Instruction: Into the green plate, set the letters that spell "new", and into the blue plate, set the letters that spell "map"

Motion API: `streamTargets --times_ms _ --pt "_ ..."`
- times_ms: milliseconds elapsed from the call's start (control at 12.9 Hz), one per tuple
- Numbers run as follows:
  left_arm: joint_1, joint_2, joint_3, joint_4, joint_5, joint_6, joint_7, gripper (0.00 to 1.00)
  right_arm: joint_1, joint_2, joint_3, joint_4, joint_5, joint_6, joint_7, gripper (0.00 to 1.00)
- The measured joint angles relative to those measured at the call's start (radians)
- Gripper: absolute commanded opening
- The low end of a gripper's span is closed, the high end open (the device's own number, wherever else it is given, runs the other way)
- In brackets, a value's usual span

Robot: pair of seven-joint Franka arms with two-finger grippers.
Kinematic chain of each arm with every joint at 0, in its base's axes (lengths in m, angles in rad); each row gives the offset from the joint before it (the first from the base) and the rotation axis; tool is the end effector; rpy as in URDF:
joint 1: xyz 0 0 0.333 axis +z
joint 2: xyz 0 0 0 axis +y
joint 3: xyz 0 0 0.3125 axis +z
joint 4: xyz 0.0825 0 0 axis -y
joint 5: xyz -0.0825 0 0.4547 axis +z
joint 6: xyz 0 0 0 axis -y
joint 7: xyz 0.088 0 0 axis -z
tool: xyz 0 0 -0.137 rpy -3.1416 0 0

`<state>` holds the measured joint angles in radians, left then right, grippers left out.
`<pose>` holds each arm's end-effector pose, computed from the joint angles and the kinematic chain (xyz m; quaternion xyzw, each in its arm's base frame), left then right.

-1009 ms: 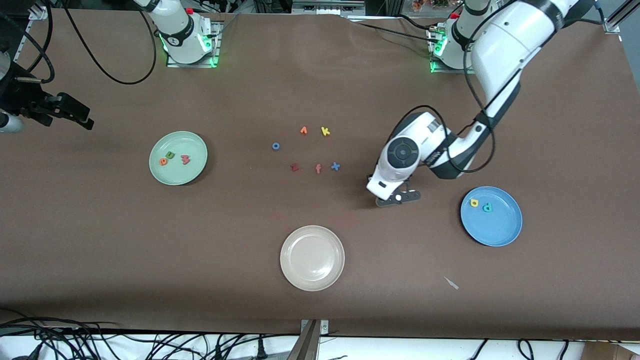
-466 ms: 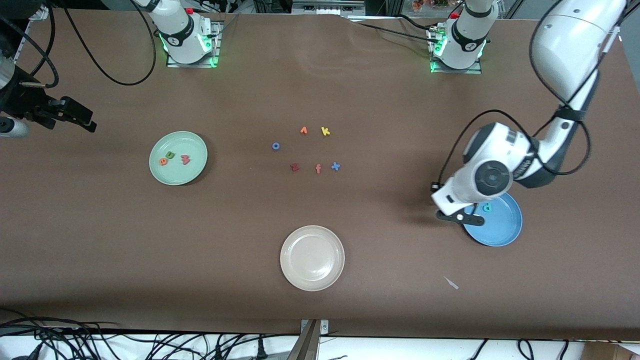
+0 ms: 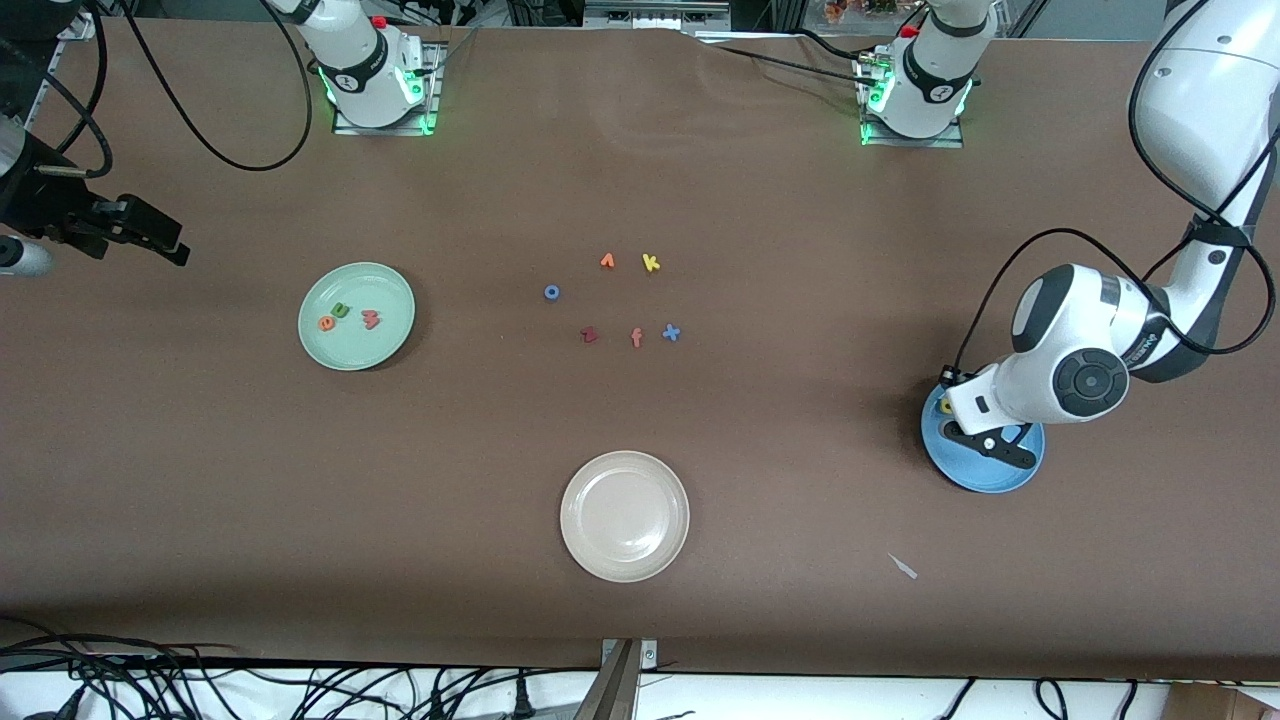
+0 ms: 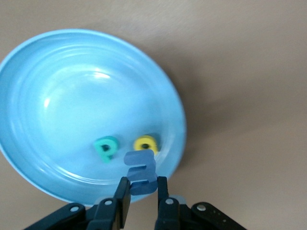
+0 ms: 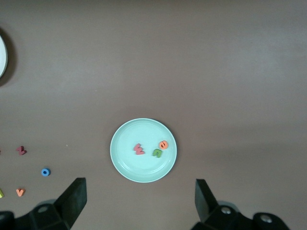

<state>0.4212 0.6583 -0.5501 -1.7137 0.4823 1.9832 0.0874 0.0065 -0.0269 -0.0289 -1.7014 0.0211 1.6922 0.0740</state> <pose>0.6833 -0.0369 0.1544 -0.9685 0.2089 0.1299 0.0394 0.6252 -0.0115 0.5472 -0.9987 0.0494 -0.0086 0.0111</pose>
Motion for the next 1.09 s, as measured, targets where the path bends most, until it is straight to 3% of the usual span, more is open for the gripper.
streamTargets --times_ms 388,1087 --pt "-0.001 0.013 -0.003 0.067 0.019 -0.012 0.045 1.0 -0.001 0.002 -0.008 0.0 0.0 -0.001 0.0 1.0" --pt "0.007 -0.109 -0.012 0.218 -0.094 -0.368 0.047 1.0 -0.001 0.003 -0.008 0.0 0.0 -0.001 0.0 1.0"
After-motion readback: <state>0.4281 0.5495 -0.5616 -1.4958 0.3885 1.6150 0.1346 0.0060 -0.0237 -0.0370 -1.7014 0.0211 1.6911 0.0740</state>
